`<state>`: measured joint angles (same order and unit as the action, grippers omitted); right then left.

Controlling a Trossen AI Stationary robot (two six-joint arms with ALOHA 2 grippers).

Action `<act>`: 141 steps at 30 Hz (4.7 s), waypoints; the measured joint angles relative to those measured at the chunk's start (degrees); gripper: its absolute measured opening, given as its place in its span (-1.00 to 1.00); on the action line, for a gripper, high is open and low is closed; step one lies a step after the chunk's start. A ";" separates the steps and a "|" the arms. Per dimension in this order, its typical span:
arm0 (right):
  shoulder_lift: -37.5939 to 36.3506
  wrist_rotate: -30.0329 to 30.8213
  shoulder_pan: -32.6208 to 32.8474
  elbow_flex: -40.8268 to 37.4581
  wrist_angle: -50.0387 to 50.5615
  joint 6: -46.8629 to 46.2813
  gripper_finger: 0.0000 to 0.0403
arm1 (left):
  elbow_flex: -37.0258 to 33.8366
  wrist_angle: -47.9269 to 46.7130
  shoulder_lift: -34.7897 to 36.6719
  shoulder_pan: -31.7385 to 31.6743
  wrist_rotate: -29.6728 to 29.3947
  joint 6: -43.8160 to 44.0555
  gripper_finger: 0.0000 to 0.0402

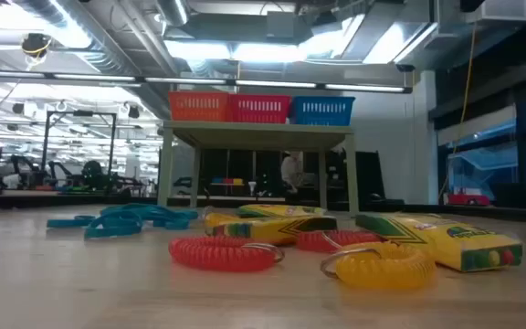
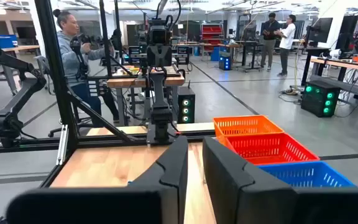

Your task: Pick & Place Office Desk Supplies

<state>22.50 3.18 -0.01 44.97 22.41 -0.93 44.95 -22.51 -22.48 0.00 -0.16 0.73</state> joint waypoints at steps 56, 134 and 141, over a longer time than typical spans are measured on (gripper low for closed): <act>1.32 0.52 -0.02 0.00 -7.27 1.27 -0.74 | 0.02 -0.01 -0.01 0.00 0.00 0.00 -0.97; 23.12 14.16 -0.01 0.02 -51.38 -19.17 -0.74 | -0.06 33.72 -32.53 -5.86 0.96 37.49 -0.80; 23.06 14.40 -0.04 0.02 -52.85 -21.51 -0.73 | 4.72 30.89 -46.59 -8.23 8.94 29.63 -0.30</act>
<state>45.56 17.58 -0.05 44.99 -30.44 -22.44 49.67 8.38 -69.07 -8.23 8.78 30.36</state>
